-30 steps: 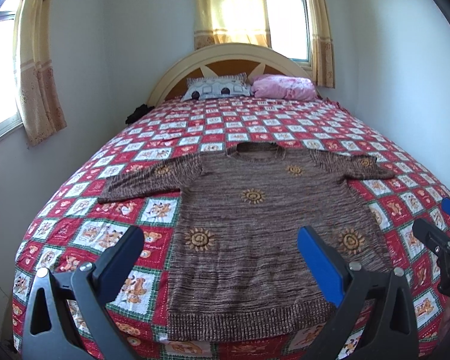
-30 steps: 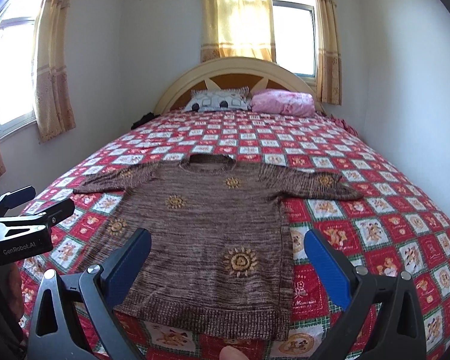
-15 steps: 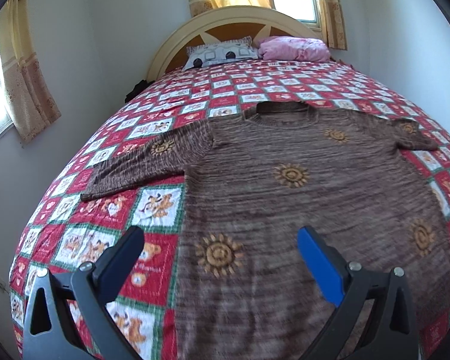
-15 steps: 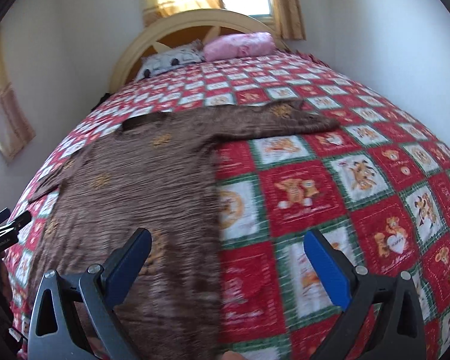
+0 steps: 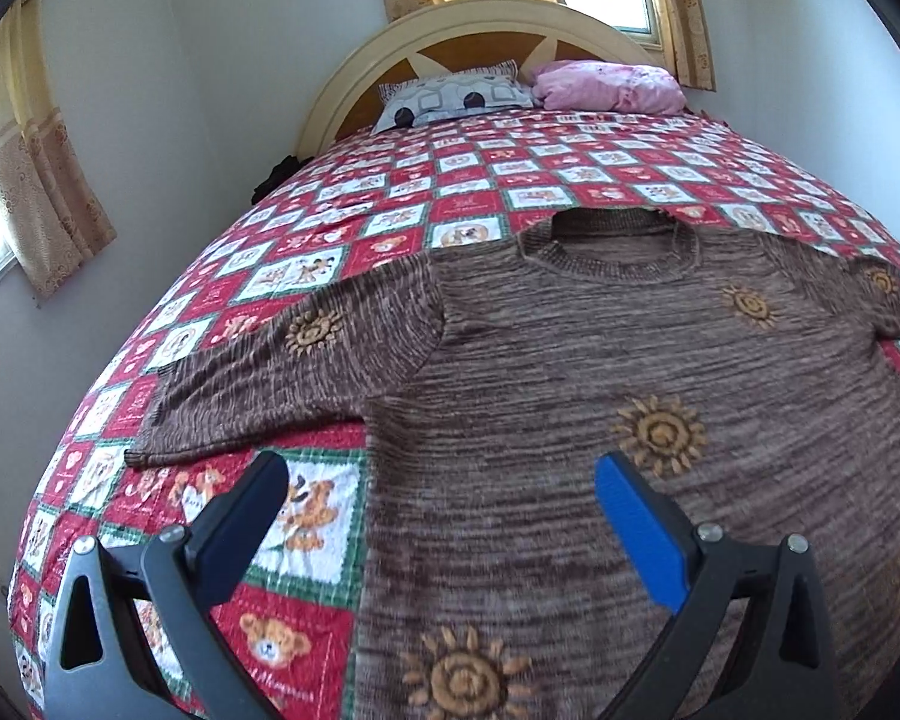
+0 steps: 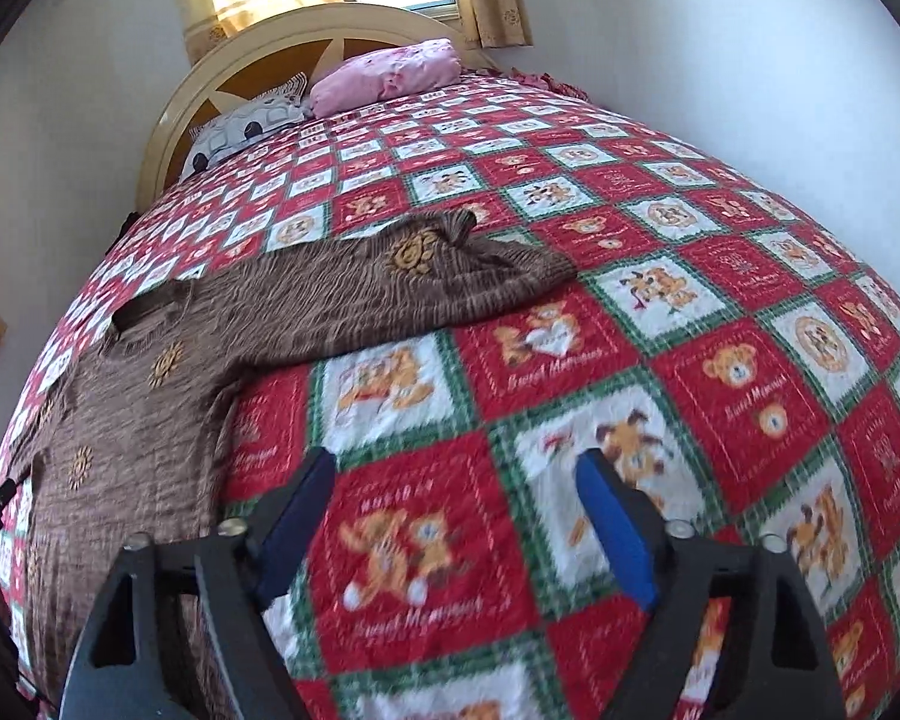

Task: Fold small clothes
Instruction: 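Lower the right tool to the sleeve nearest it and grasp its cuff, then fold the held sleeve across the sweater body with the right tool, then release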

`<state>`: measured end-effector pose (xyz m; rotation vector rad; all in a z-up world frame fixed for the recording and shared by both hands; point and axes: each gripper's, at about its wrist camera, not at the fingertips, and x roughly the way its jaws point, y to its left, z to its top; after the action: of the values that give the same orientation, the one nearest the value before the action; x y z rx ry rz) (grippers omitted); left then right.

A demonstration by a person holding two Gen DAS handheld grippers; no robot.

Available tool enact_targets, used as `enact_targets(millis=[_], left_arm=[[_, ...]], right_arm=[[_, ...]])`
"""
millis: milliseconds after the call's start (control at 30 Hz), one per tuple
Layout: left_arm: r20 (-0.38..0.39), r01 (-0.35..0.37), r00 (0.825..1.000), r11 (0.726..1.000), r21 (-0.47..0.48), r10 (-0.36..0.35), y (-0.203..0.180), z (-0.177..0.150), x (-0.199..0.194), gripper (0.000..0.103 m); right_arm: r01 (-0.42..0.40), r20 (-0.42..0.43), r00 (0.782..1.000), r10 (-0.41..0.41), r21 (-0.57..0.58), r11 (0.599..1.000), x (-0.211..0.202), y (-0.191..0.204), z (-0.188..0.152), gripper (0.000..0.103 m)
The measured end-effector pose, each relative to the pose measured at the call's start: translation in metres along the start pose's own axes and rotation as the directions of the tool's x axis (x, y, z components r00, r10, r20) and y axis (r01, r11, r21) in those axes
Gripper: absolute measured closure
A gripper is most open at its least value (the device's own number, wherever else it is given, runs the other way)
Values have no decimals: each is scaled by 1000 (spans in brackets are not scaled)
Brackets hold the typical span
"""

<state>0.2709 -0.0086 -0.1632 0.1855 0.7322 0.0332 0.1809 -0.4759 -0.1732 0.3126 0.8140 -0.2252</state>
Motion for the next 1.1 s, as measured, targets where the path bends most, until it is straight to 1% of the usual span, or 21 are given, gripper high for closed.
enact_targets(millis=[33, 133, 167, 233, 333, 500, 600, 733, 767, 800, 867, 967, 1033, 1100], left_arm=[[-4, -1, 1000, 1000, -3, 1, 0, 1, 6, 0], [-31, -5, 1000, 1000, -16, 5, 1, 1, 21, 0], [-39, -5, 999, 1000, -20, 4, 2, 0, 25, 0], [-52, -7, 999, 1000, -27, 6, 2, 0, 31, 0], [-60, -11, 998, 999, -36, 9, 4, 0, 36, 0], [-56, -16, 998, 999, -50, 13, 7, 0, 39, 0], [-60, -18, 998, 999, -51, 15, 7, 0, 42, 0], [-78, -9, 997, 998, -61, 4, 5, -2, 49, 0], [-82, -7, 997, 998, -61, 2, 4, -3, 50, 0], [-86, -5, 996, 998, -61, 0, 3, -4, 51, 0], [-91, -3, 996, 998, -58, -2, 2, -5, 53, 0], [-97, 8, 995, 998, -68, -15, 2, -6, 53, 0], [-106, 12, 994, 997, -76, -20, 3, -7, 55, 0], [-109, 22, 994, 996, -81, -30, 3, -8, 57, 0]], right_arm=[[0, -5, 1000, 0, 12, 1000, 7, -4, 7, 32], [-5, -10, 1000, 6, 56, 998, 27, -17, 26, 35], [-2, -9, 1000, 3, 65, 998, 32, -20, 31, 39], [14, -3, 1000, -13, 103, 995, 45, -31, 47, 44], [20, -3, 1000, -20, 180, 983, 64, -49, 67, 45], [34, -13, 999, -32, 285, 958, 92, -72, 90, 45], [32, -38, 999, -21, 321, 947, 108, -79, 95, 47], [7, -29, 1000, 3, 326, 945, 116, -77, 98, 49], [-4, -26, 1000, 13, 322, 947, 118, -76, 98, 57], [-13, -30, 999, 24, 313, 950, 120, -74, 99, 63], [-8, -43, 999, 22, 298, 955, 123, -71, 99, 87], [-9, -32, 999, 19, 288, 957, 123, -68, 100, 92], [-9, 11, 1000, 6, 271, 963, 112, -62, 103, 92], [-20, 71, 997, 4, 222, 975, 95, -45, 107, 93]])
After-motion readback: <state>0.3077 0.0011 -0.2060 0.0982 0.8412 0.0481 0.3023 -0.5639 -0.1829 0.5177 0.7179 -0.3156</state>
